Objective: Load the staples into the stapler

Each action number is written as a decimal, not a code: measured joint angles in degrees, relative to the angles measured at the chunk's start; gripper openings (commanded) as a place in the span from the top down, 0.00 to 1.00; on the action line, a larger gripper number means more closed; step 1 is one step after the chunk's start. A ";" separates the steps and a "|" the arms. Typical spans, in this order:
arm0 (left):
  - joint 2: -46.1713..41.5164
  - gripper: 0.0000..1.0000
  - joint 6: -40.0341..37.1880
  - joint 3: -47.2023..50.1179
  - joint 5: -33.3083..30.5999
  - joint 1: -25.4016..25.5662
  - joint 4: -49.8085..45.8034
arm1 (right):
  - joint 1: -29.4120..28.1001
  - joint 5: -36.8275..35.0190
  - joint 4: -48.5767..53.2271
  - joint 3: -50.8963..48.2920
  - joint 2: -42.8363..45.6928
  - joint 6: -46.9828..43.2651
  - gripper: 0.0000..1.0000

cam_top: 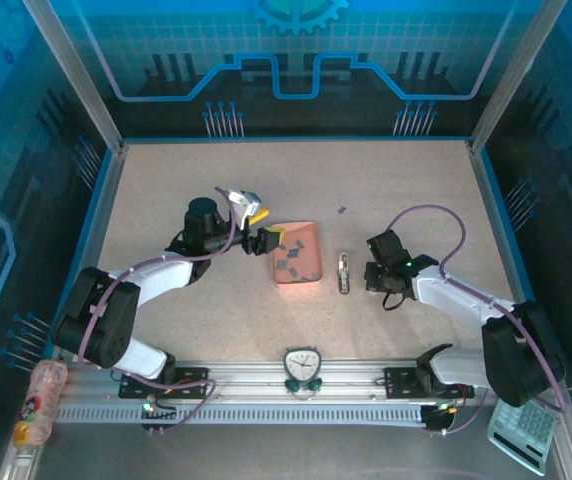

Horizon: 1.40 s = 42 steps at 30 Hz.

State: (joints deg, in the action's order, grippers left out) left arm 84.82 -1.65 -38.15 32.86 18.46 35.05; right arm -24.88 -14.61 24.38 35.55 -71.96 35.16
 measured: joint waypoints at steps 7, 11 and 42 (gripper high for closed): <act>0.00 0.17 0.00 0.00 0.00 0.11 0.00 | -0.68 -0.66 0.85 0.48 2.43 0.59 0.82; 0.00 0.17 -0.02 0.00 0.00 0.11 0.00 | -0.68 -1.31 1.25 0.92 2.12 1.27 0.82; 0.00 0.17 -0.04 0.00 0.00 0.20 0.00 | -1.46 -1.53 0.52 0.92 -1.49 2.36 0.82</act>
State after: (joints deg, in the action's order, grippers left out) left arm 84.82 -1.69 -38.15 32.86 18.65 35.05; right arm -26.35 -16.14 24.91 36.47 -73.45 37.52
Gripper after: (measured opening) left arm 0.830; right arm 0.178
